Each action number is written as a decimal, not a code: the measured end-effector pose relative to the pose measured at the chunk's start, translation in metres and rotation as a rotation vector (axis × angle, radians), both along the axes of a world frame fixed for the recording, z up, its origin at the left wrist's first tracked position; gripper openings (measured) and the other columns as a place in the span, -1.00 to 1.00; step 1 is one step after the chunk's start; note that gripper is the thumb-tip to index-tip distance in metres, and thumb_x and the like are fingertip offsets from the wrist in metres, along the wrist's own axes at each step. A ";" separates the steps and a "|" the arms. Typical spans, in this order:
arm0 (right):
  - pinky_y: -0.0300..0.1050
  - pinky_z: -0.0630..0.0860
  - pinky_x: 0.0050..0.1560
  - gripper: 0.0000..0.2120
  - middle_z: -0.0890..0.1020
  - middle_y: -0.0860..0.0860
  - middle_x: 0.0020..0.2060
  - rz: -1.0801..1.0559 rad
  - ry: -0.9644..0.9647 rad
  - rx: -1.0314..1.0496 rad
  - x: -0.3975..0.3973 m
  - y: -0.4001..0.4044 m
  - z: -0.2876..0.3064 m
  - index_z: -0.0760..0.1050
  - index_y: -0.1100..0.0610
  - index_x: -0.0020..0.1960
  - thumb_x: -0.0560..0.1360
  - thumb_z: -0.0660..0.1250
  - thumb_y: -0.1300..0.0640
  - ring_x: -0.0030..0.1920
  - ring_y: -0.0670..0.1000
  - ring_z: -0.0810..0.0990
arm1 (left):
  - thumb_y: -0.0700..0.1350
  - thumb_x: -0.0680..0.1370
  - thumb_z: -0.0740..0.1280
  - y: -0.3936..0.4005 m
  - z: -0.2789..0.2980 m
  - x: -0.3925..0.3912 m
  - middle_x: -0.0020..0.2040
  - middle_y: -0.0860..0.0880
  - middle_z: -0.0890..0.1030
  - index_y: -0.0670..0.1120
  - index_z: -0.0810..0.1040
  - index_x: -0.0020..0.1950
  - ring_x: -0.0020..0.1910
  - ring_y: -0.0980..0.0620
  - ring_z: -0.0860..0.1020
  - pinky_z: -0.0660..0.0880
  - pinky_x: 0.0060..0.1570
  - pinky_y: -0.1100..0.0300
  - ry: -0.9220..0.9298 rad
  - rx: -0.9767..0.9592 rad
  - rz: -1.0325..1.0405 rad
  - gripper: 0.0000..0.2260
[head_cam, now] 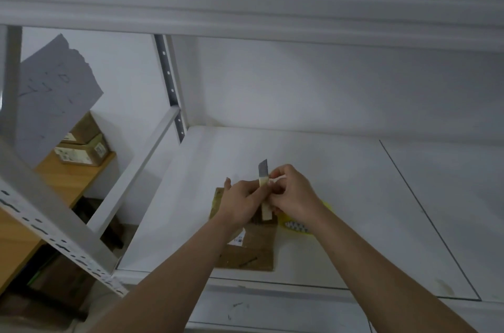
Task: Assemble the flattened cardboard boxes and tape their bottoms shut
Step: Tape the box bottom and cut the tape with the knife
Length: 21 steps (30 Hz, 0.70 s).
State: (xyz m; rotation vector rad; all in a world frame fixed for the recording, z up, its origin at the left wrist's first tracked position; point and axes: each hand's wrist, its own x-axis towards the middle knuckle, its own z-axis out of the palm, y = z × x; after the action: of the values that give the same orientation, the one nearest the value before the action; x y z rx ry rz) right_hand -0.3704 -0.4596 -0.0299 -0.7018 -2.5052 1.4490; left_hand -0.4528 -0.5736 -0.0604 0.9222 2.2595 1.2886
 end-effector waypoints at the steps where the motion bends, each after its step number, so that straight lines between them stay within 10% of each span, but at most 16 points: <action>1: -0.14 0.61 -0.10 -0.60 0.69 0.05 -0.12 0.020 -0.017 -0.026 0.002 0.003 0.002 0.37 0.06 0.19 0.45 0.46 0.26 -0.14 -0.03 0.65 | 0.14 0.64 0.14 -0.001 -0.002 -0.002 -0.28 0.11 0.66 0.15 0.65 -0.17 -0.07 0.22 0.59 -0.03 0.48 -0.11 -0.019 0.040 0.000 -0.66; 4: -0.18 0.47 0.09 -0.55 0.63 -0.03 0.08 -0.041 -0.083 0.108 0.010 0.026 0.007 0.37 0.04 0.32 0.49 0.44 0.09 0.10 -0.04 0.58 | 0.10 0.65 0.16 -0.003 0.000 0.002 -0.03 0.11 0.69 0.04 0.67 0.06 -0.02 0.25 0.61 0.48 0.12 0.29 -0.155 0.188 0.042 -0.69; 6: -0.10 0.45 0.17 -0.55 0.55 -0.02 0.18 -0.001 -0.258 0.267 0.015 0.042 0.004 0.39 0.03 0.34 0.50 0.42 -0.01 0.19 0.01 0.52 | -0.02 0.67 0.16 -0.003 0.007 0.004 0.05 0.07 0.64 -0.14 0.65 0.12 -0.06 0.35 0.59 0.47 -0.16 0.49 -0.239 0.259 0.098 -0.69; 11: -0.03 0.51 0.14 -0.69 0.57 -0.03 0.18 0.129 -0.364 0.363 0.015 0.045 -0.006 0.51 -0.02 0.20 0.48 0.39 -0.03 0.14 0.02 0.53 | -0.02 0.66 0.18 0.005 0.019 -0.004 -0.06 0.03 0.67 -0.10 0.64 0.08 -0.15 0.12 0.65 0.61 -0.07 0.17 -0.231 0.261 0.108 -0.73; 15: -0.07 0.51 0.04 -0.61 0.57 -0.05 0.07 0.119 -0.363 0.368 0.013 0.047 -0.006 0.53 -0.06 0.16 0.38 0.47 -0.13 0.07 -0.01 0.55 | -0.09 0.69 0.12 0.013 0.016 0.006 -0.35 -0.01 0.56 -0.17 0.54 0.05 -0.47 0.10 0.43 0.39 -0.45 0.28 -0.313 0.146 -0.073 -0.76; 21: 0.00 0.51 0.21 -0.67 0.56 -0.03 0.14 0.242 -0.405 0.120 0.027 0.064 -0.009 0.52 -0.11 0.15 0.43 0.46 -0.13 0.22 0.01 0.52 | -0.09 0.69 0.11 0.007 0.004 0.014 -0.39 -0.04 0.48 -0.28 0.54 0.03 -0.53 0.16 0.36 0.30 -0.51 0.33 -0.365 0.176 0.023 -0.69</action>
State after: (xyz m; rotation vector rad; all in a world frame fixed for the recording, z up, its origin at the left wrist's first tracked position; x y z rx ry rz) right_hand -0.3438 -0.3954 -0.0390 -0.7566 -3.0509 1.3184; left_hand -0.4393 -0.5665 -0.0568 0.6526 1.9043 1.5436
